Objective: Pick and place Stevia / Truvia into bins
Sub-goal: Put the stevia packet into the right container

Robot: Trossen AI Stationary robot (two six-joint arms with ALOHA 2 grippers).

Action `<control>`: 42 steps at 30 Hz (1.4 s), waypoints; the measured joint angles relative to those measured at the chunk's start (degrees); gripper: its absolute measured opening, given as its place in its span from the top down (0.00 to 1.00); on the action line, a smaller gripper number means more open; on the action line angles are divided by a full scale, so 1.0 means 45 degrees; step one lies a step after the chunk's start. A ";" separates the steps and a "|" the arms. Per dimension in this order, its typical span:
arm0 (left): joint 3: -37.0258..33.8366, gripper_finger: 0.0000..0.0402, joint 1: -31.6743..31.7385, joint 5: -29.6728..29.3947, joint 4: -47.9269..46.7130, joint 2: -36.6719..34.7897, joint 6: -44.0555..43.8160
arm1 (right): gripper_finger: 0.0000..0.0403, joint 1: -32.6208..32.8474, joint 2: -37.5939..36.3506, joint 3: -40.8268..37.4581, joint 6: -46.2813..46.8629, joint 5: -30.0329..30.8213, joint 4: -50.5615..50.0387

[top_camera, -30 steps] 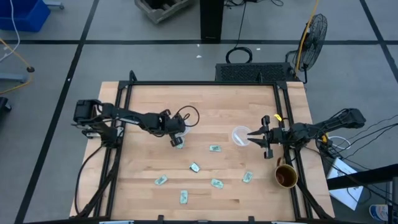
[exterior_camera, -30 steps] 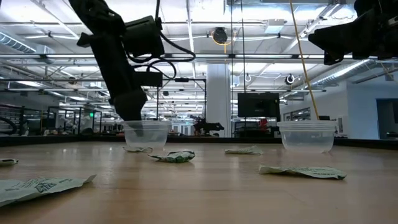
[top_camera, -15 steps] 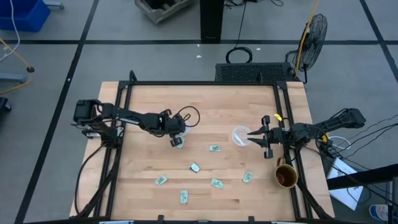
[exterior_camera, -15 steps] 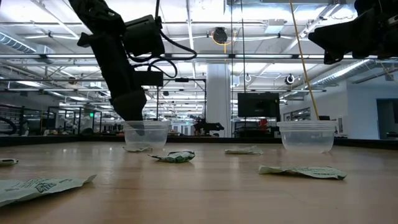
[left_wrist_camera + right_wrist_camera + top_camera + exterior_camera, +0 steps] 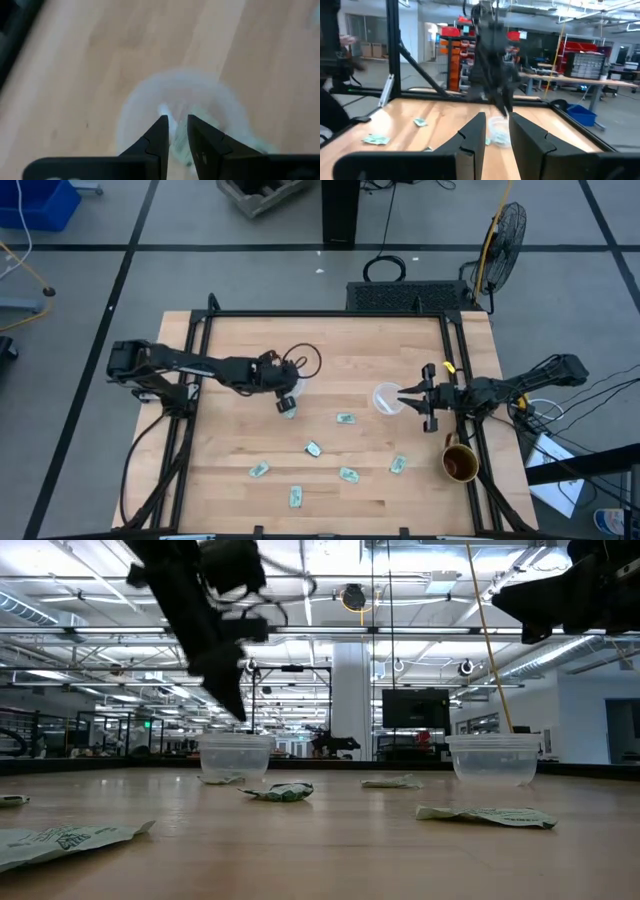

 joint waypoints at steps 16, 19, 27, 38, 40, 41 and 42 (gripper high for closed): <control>0.1108 0.81 -0.0487 -0.0907 0.0447 -0.3737 0.0071 | 0.80 -0.0335 0.2486 0.1593 0.0641 -0.0684 0.0141; 0.1108 0.81 -0.0487 -0.0855 0.0476 -0.4201 0.0408 | 0.80 -0.0340 0.3718 0.2351 0.0969 -0.1028 -0.0761; 0.1098 0.81 -0.0482 -0.0894 0.0579 -0.5086 0.0659 | 0.80 -0.0340 0.7053 0.5768 0.1535 -0.1122 -0.5330; 0.1093 0.81 -0.0487 -0.0874 0.0376 -0.4925 0.0631 | 0.81 0.0067 1.0129 1.0374 0.4206 -0.4111 -1.0778; 0.1099 0.81 -0.0487 -0.0880 0.0508 -0.4913 0.0607 | 0.82 0.0359 1.0884 1.0446 0.4598 -0.4465 -1.0990; 0.1103 0.81 -0.0487 -0.0889 0.0514 -0.4888 0.0607 | 0.82 0.0521 1.1225 1.0476 0.4843 -0.4469 -1.1198; 0.1099 0.81 -0.0487 -0.0890 0.0438 -0.4852 0.0607 | 0.82 0.0674 1.1549 1.0518 0.5053 -0.4471 -1.1417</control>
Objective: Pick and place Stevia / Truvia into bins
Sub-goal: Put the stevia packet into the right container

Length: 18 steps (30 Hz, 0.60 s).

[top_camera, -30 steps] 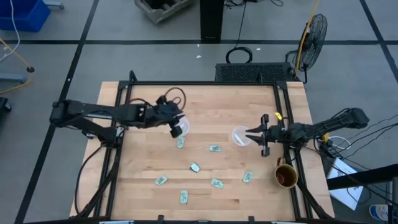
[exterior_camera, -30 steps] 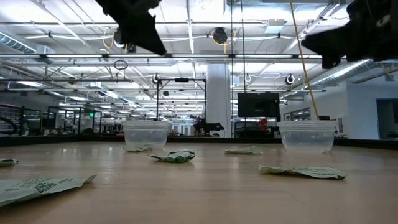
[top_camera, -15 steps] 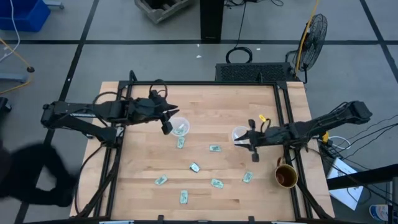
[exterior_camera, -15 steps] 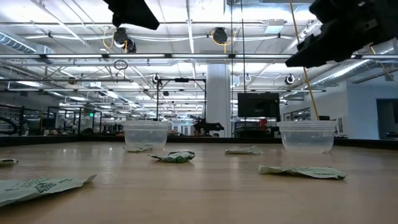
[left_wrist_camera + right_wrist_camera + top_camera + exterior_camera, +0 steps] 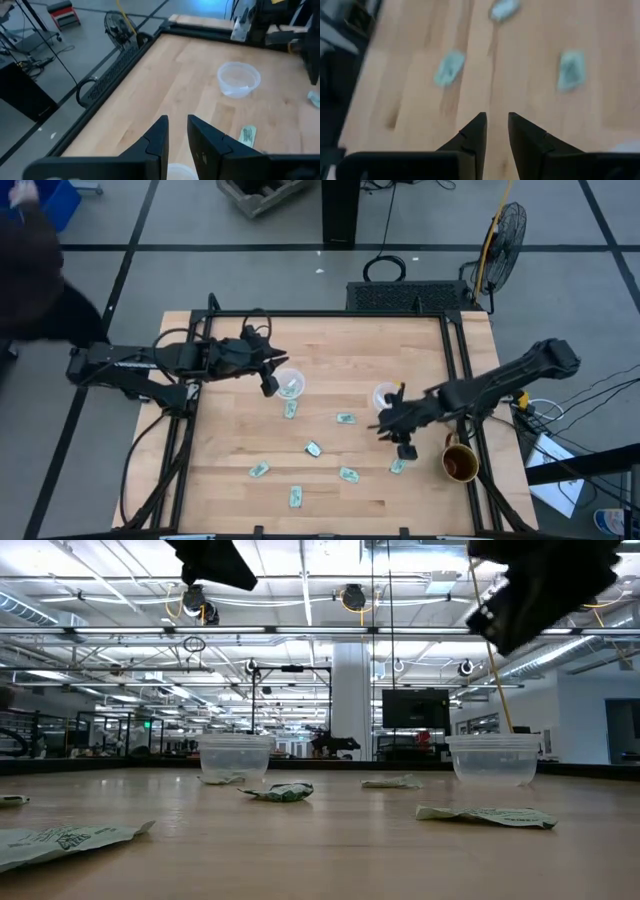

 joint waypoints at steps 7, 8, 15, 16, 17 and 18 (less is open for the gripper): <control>-0.0011 0.81 0.0000 0.0020 -0.0245 -0.0002 0.0005 | 0.82 0.0614 0.1727 0.0012 0.2117 -0.0691 -0.2250; -0.0011 0.81 0.0000 0.0016 -0.0250 -0.0001 0.0005 | 0.82 0.0654 0.1889 0.0012 0.2507 -0.1086 -0.2203; -0.0011 0.81 0.0000 0.0020 -0.0240 -0.0006 0.0005 | 0.82 0.1595 0.2889 0.0012 0.4238 -0.2287 -0.1327; -0.0011 0.81 0.0000 0.0020 -0.0240 -0.0006 0.0005 | 0.82 0.1697 0.3019 0.0012 0.4270 -0.2274 -0.1295; -0.0015 0.81 0.0000 0.0020 -0.0240 -0.0006 0.0005 | 0.82 0.1799 0.3132 0.0012 0.4250 -0.2194 -0.1275; -0.0015 0.81 0.0000 0.0020 -0.0240 -0.0006 0.0005 | 0.82 0.1887 0.3224 0.0012 0.4232 -0.1919 -0.1284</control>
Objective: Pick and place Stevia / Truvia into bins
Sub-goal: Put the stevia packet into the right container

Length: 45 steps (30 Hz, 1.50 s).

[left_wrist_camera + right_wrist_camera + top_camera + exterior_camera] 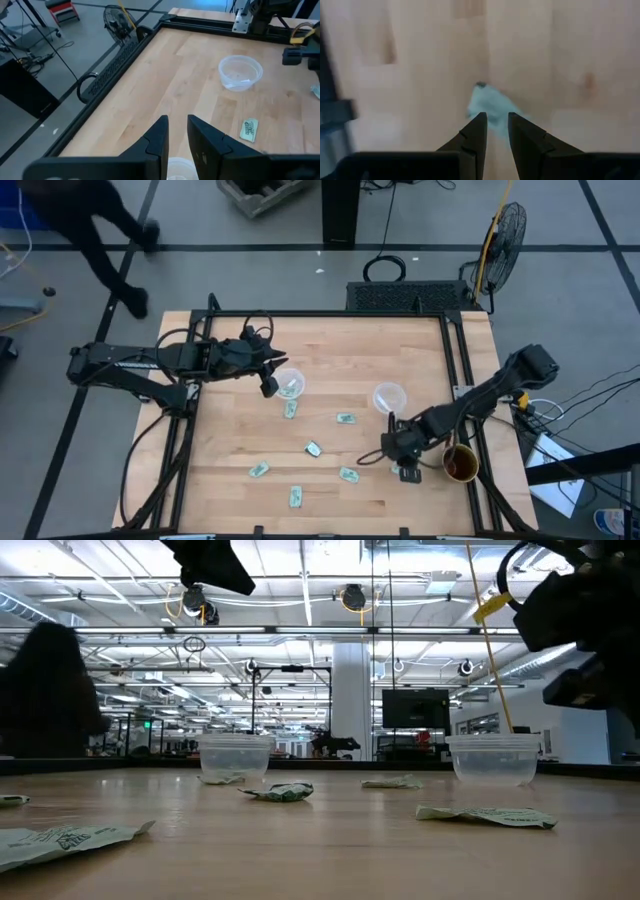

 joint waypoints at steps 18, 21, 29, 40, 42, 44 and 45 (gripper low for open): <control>-0.0005 0.81 0.0000 0.0351 0.0013 0.0000 -0.0338 | 0.82 0.0154 0.0231 -0.0700 0.0604 0.1345 -0.0453; -0.0005 0.81 0.0000 0.0350 0.0010 0.0000 -0.0296 | 0.82 0.0154 0.0192 -0.1148 0.0726 0.1308 0.0244; -0.0010 0.81 0.0000 0.0345 0.0010 0.0000 -0.0282 | 0.83 0.0147 0.0139 -0.1438 0.0687 0.1050 0.0545; -0.0010 0.81 0.0000 0.0321 0.0011 0.0000 -0.0264 | 0.95 0.0241 0.0163 -0.1472 -0.0094 0.1357 0.0595; -0.0010 0.81 0.0000 0.0316 0.0010 0.0000 -0.0267 | 0.98 0.0316 0.0163 -0.1477 -0.0100 0.1411 0.0605; -0.0010 0.81 0.0000 0.0311 0.0010 0.0000 -0.0262 | 0.99 0.0395 0.0168 -0.1477 -0.0165 0.1441 0.0634; -0.0010 0.81 0.0000 0.0311 0.0010 0.0000 -0.0259 | 0.98 0.0401 0.0168 -0.1477 -0.0263 0.1446 0.0651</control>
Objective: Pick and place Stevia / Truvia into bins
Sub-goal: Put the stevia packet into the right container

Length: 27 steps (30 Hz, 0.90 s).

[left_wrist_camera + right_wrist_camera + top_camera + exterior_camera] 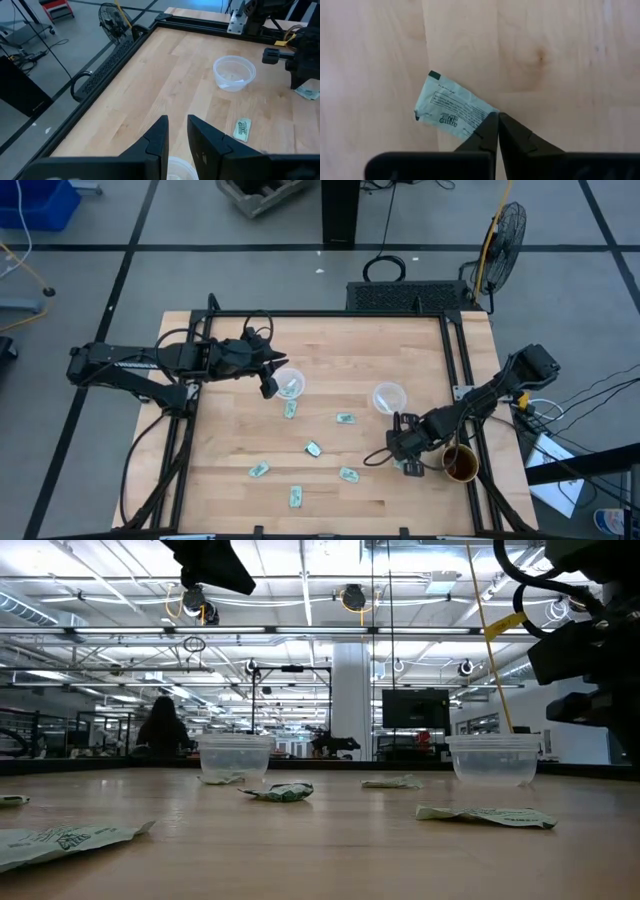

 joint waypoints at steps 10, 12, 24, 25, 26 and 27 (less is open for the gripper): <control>0.0000 0.81 0.0005 -0.0019 0.0008 0.0000 0.0341 | 1.00 -0.0562 -0.1593 -0.0027 -0.0912 0.0440 0.0245; 0.0000 0.81 0.0005 -0.0019 0.0010 0.0000 0.0341 | 1.00 -0.0700 -0.2262 -0.0024 -0.1411 0.0644 0.0308; 0.0000 0.81 0.0015 -0.0024 0.0023 0.0000 0.0275 | 1.00 -0.2524 -0.5887 -0.0019 -0.5416 0.7151 -0.0031; 0.0000 0.81 0.0015 -0.0024 0.0024 0.0000 0.0244 | 1.00 -0.2781 -0.6003 -0.0019 -0.5396 0.7456 -0.0195; -0.0002 0.81 0.0015 -0.0024 0.0024 0.0000 0.0244 | 1.00 -0.3063 -0.6075 -0.0019 -0.5276 0.7595 -0.0409; -0.0005 0.81 0.0015 -0.0024 0.0019 0.0000 0.0244 | 1.00 -0.3366 -0.6093 -0.0019 -0.4971 0.7607 -0.0645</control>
